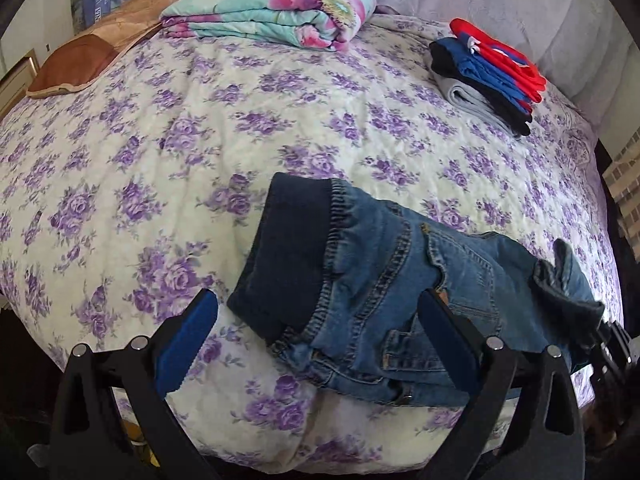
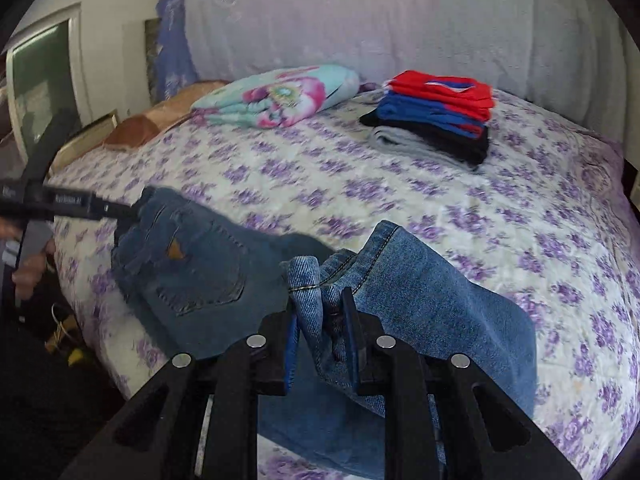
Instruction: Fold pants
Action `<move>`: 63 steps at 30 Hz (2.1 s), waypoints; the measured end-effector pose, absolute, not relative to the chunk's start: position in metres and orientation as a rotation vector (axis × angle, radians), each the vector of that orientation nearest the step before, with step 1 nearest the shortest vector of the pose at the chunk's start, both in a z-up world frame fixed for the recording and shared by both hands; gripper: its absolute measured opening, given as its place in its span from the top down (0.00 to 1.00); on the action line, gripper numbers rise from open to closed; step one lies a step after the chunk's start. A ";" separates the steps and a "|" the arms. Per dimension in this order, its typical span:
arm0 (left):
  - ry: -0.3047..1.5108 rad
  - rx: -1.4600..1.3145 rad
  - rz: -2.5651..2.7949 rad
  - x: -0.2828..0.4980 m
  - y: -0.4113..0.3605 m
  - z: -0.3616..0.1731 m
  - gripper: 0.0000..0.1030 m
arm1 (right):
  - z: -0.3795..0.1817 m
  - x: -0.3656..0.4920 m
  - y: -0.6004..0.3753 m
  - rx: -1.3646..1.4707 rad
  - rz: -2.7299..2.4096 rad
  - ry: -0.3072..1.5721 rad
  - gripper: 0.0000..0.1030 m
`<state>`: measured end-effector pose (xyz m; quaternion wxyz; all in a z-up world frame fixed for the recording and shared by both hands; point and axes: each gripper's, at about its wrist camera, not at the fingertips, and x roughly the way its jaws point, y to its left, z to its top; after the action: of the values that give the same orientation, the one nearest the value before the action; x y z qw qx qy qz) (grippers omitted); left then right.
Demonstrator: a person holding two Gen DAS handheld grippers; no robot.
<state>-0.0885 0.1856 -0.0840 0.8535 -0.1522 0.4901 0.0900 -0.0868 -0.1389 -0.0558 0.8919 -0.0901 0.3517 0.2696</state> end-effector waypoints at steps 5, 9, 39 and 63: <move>1.056 -0.356 0.201 -0.095 0.195 -0.094 0.05 | -0.076 -0.096 -0.126 -0.255 0.612 0.808 0.81; 1.069 -0.368 0.195 -0.097 0.192 -0.100 0.05 | -0.090 -0.097 -0.123 -0.318 0.653 0.890 0.70; 1.116 -0.501 0.256 -0.107 0.207 -0.126 0.05 | -0.065 -0.061 -0.144 -0.136 0.571 0.797 0.39; 0.910 -0.957 0.117 -0.117 0.252 -0.139 0.39 | -0.107 -0.043 -0.132 -0.205 0.560 1.027 0.27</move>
<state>-0.1170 0.2521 -0.1393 0.7882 -0.4441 0.4226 0.0545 -0.0435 -0.1324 -0.1074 0.8289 -0.0965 0.4838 0.2636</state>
